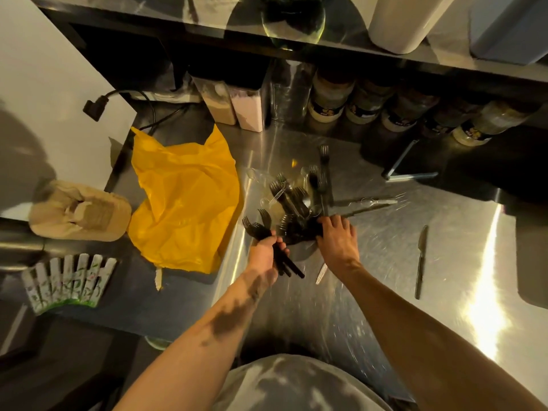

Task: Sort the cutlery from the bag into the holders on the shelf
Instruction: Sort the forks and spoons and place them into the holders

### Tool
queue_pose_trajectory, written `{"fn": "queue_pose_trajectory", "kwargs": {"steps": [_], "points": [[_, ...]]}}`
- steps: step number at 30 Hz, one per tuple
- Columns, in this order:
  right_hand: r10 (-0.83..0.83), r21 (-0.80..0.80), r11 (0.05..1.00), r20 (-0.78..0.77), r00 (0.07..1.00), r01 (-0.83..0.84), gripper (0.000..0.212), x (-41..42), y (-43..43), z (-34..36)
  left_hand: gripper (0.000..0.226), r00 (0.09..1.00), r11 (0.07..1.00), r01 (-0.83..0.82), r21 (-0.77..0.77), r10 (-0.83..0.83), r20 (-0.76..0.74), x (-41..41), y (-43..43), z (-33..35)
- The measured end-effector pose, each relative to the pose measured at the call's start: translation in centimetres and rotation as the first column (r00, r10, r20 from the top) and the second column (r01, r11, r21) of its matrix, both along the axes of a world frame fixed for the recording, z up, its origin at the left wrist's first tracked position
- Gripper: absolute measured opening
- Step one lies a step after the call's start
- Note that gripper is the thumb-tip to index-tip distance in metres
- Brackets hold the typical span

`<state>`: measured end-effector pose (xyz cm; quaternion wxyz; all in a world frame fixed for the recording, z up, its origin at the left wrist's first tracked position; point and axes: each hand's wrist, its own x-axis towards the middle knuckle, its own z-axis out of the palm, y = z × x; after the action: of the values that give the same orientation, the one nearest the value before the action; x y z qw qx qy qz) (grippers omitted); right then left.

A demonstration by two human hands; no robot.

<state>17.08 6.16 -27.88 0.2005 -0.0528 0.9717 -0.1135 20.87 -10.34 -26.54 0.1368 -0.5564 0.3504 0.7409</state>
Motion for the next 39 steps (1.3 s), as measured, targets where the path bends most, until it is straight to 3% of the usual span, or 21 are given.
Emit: {"fn": "queue_pose_trajectory", "kwargs": {"steps": [4,15,19,23,25,31,36,39], "points": [[0.021,0.001,1.0,0.064,0.998,-0.021,0.038,0.0,0.2,-0.2,0.011,0.999,1.0,-0.009,-0.006,0.009,0.042,-0.5,0.3,-0.1],[-0.165,-0.14,0.973,0.152,0.975,0.186,0.025,1.5,1.5,0.8,0.012,0.997,0.999,0.031,0.035,-0.028,-0.065,0.6,0.2,0.5],[-0.226,-0.28,0.915,0.239,0.944,0.29,0.035,2.1,1.7,0.8,0.013,0.994,0.997,0.051,0.055,-0.046,-0.097,1.4,0.4,0.5],[-0.226,-0.312,0.898,0.281,0.933,0.311,0.035,3.2,1.3,0.9,0.015,0.995,0.999,0.046,0.029,-0.043,-0.091,2.2,0.3,0.8],[-0.193,-0.256,0.931,0.26,0.946,0.261,0.028,4.0,1.1,0.9,0.016,0.996,0.999,0.034,0.024,-0.032,-0.08,2.7,0.3,0.9],[-0.041,-0.09,0.994,0.176,0.984,0.058,0.043,5.1,0.1,0.5,0.015,0.997,1.0,0.003,0.029,-0.001,-0.079,4.3,-0.5,0.6],[-0.024,0.045,0.999,0.137,0.99,0.018,0.03,5.1,-0.4,0.0,0.014,0.996,1.0,0.022,0.019,-0.02,-0.086,5.1,-1.1,0.7],[0.008,0.085,0.996,0.146,0.989,-0.021,0.033,4.9,-0.6,0.2,0.014,0.995,0.999,0.035,0.021,-0.033,-0.095,5.2,-1.2,0.6]]}}
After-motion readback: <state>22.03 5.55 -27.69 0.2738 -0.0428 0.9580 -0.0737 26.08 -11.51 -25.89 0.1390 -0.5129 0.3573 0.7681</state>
